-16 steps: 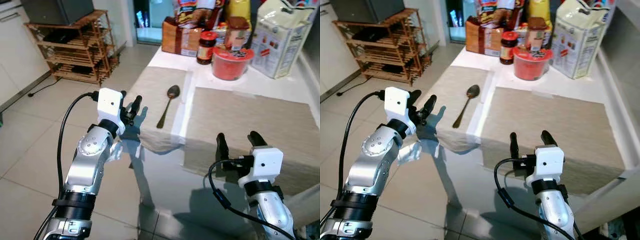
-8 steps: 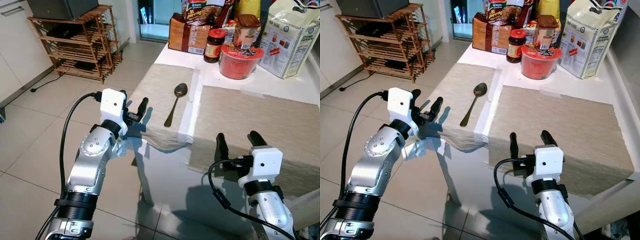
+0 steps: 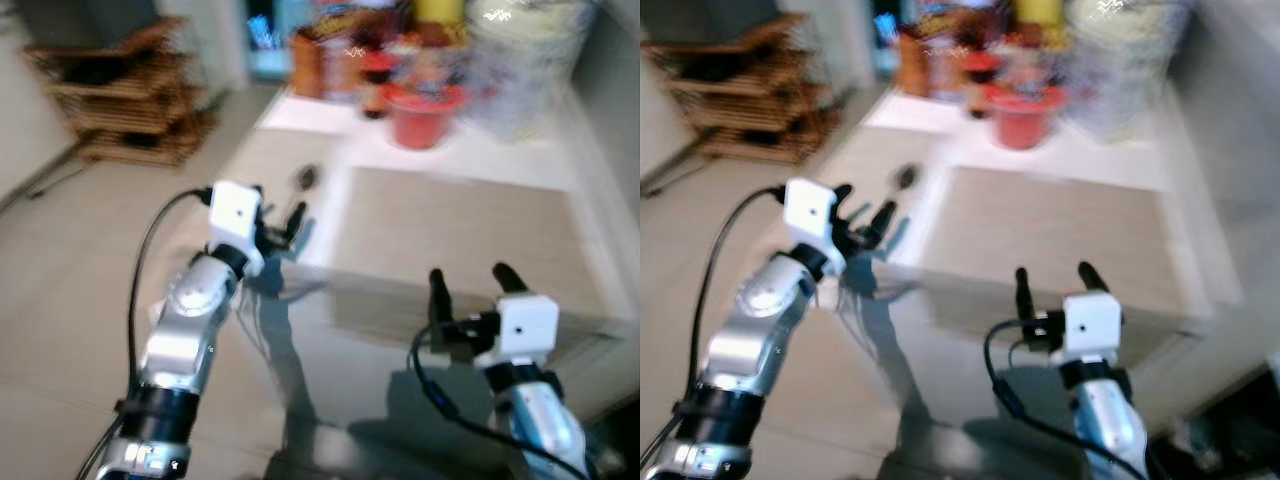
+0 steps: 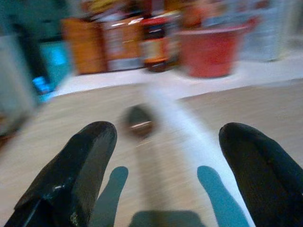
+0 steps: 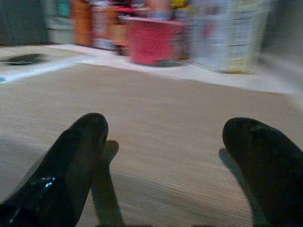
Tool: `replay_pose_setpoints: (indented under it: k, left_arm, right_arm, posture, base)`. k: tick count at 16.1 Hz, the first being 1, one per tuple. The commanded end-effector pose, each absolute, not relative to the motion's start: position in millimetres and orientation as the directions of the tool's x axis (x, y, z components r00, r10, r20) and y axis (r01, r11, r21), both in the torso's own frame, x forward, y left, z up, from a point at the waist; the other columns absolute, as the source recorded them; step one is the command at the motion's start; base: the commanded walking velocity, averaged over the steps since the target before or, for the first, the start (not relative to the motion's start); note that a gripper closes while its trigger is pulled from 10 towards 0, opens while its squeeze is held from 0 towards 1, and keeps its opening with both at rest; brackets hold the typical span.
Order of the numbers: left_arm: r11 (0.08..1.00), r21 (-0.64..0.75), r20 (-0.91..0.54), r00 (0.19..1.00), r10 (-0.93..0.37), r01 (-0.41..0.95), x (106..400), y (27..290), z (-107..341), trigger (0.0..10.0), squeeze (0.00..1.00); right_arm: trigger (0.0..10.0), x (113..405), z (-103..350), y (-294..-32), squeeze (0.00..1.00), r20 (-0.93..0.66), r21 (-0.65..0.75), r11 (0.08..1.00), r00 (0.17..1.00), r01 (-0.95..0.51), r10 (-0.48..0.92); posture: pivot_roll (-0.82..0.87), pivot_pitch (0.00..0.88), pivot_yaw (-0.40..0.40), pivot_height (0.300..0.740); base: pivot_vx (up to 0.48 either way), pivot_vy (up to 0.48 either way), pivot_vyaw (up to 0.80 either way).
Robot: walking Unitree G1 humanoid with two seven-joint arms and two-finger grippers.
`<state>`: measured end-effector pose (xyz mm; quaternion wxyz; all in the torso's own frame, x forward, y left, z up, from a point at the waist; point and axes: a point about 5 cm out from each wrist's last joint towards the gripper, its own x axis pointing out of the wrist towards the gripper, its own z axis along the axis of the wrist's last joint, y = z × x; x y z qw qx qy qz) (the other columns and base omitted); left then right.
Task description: Setting the table
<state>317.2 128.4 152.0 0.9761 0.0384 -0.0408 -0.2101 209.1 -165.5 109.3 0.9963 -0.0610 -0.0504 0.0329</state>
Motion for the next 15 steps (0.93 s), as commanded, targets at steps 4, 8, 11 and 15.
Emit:
replay_pose_setpoints:
  k: [4,8,11,15]
  left_arm:
    - [0.932,0.107,0.041,0.935,-0.353,0.348,321.7,139.9,151.7,10.0,0.0]
    - [0.941,0.113,0.045,0.945,-0.325,0.318,322.2,143.9,152.3,10.0,0.0]
    - [0.938,0.107,0.052,0.94,-0.338,0.331,321.7,141.3,153.8,10.0,0.0]
    - [0.921,0.085,0.06,0.921,-0.386,0.38,316.7,132.2,154.1,10.0,0.0]
  right_arm:
    - [10.0,208.7,110.2,-162.2,0.0,0.101,-0.129,0.989,0.992,-0.067,0.08]
    - [10.0,208.3,109.2,-161.5,0.0,0.097,-0.129,0.989,0.991,-0.074,0.087]
    - [10.0,208.3,108.8,-161.7,0.0,0.097,-0.129,0.989,0.992,-0.074,0.087]
    - [10.0,207.9,107.7,-162.5,0.0,0.093,-0.127,0.989,0.992,-0.074,0.086]
  posture:
    - [-0.14,0.012,0.047,0.736]
    - [-0.14,0.011,0.045,0.736]
    - [-0.14,0.01,0.046,0.736]
    - [-0.14,0.011,0.049,0.736]
  base:
    - [0.0,0.0,0.0]
    - [0.0,0.0,0.0]
    - [0.0,0.0,0.0]
    - [0.0,0.12,0.0]
